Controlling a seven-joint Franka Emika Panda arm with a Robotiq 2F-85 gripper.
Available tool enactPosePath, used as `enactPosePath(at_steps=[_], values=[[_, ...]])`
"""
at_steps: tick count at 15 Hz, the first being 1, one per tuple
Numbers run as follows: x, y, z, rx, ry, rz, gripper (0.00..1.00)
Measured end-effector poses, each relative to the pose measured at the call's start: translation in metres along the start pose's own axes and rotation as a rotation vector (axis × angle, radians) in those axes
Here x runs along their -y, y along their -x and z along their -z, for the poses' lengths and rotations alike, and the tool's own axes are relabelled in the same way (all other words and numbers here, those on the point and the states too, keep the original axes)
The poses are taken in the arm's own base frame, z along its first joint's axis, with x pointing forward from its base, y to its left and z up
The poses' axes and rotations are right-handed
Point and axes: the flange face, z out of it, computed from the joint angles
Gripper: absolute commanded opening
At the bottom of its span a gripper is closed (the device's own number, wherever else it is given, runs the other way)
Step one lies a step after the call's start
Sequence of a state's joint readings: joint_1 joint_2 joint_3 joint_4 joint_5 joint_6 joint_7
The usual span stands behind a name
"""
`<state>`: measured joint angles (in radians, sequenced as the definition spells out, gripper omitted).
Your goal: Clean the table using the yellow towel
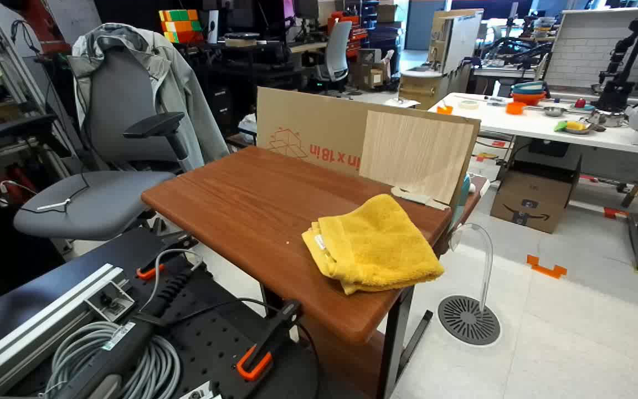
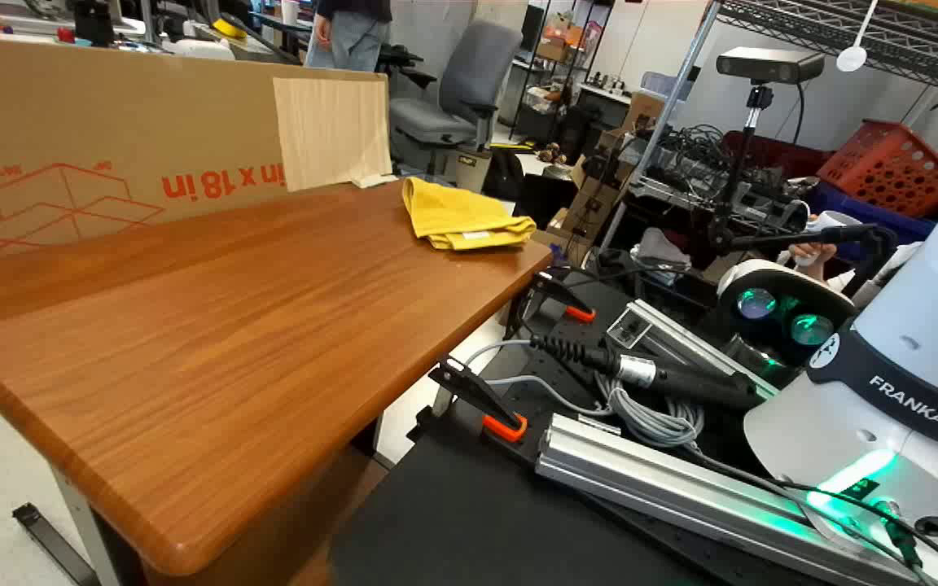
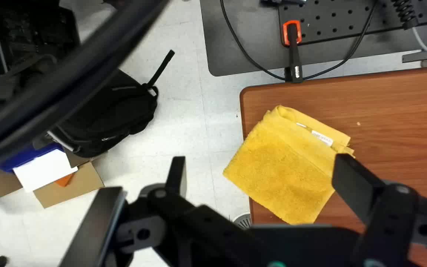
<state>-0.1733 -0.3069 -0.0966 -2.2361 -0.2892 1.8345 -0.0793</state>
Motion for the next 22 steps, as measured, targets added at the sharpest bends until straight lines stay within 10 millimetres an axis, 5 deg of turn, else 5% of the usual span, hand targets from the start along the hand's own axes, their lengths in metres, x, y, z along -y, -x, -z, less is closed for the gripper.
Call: enactPosePath(at_steps=[8,15,22], values=[[0.016,-0.011,-0.015,-0.045,-0.154,-0.071,1.00],[0.022,-0.044,-0.127,-0.143,-0.203,-0.216,1.00],[0.024,-0.046,-0.123,-0.151,-0.214,-0.222,1.00]])
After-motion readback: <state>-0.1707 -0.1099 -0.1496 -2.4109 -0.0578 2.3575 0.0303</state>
